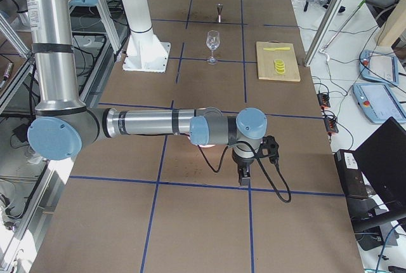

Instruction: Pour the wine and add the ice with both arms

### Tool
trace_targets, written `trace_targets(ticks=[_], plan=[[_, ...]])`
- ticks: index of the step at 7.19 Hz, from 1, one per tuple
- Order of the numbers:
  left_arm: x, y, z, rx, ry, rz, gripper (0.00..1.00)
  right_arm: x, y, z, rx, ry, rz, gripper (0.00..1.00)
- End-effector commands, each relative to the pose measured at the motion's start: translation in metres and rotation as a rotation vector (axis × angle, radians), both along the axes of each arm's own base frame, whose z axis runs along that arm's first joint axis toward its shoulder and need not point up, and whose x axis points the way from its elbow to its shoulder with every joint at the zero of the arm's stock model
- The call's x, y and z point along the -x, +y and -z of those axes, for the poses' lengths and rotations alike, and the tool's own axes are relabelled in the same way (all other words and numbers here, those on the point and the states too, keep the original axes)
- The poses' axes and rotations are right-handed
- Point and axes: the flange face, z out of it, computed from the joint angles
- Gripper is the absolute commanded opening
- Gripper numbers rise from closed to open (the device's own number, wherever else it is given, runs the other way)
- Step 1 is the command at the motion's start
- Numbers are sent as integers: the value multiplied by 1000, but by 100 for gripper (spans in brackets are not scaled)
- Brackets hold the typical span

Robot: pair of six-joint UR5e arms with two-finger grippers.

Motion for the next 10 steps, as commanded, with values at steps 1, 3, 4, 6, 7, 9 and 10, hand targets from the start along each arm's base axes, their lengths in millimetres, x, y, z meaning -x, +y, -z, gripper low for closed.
trace_targets(ticks=[1, 3, 4, 6, 7, 9, 10], plan=[[11, 3, -4, 11, 0, 25, 100, 0, 8, -9, -8, -3, -11, 100], [12, -14, -4, 12, 2, 30, 100, 2, 9, -26, 31, -36, -9, 100], [13, -25, -6, 20, 14, 33, 100, 5, 11, -29, 45, -80, -4, 100], [9, -34, -2, 86, 69, 72, 100, 5, 13, -33, 51, -81, -4, 100], [10, -38, 1, 101, 68, 87, 100, 5, 12, -32, 47, -81, -4, 100], [10, -38, 2, 114, 62, 89, 100, 5, 12, -31, 46, -81, -5, 100], [11, -38, 3, 113, 61, 91, 100, 5, 12, -31, 46, -81, -5, 100]])
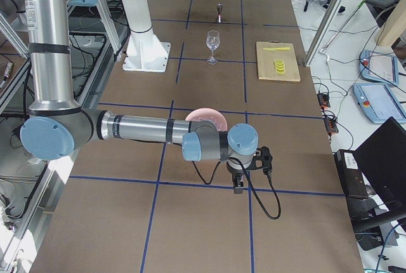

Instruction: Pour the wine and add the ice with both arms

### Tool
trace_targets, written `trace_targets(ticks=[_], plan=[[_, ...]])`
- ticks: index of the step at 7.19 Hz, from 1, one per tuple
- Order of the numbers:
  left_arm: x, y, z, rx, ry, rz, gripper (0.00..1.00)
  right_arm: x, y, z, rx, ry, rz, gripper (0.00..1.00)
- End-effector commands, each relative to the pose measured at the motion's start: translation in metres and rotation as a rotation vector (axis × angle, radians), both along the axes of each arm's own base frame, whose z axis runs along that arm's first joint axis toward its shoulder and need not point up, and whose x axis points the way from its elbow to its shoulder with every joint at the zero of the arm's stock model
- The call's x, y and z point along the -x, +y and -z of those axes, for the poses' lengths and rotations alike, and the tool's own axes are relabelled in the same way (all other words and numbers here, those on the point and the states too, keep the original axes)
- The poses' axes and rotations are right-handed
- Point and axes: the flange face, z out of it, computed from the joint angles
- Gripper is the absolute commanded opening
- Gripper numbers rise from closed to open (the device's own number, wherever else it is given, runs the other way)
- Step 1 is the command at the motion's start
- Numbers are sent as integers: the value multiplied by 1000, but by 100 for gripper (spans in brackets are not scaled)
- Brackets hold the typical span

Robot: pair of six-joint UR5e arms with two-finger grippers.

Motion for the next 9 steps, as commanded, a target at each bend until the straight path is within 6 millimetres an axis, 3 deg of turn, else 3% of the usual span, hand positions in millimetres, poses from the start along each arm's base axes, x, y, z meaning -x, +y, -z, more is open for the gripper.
trace_targets(ticks=[1, 9], plan=[[1, 0, 2, -1, -4, 1, 100, 0, 0, 0, 0, 0, 0, 100], [2, 0, 3, -8, -26, 1, 100, 0, 0, 3, -6, 0, 0, 100]])
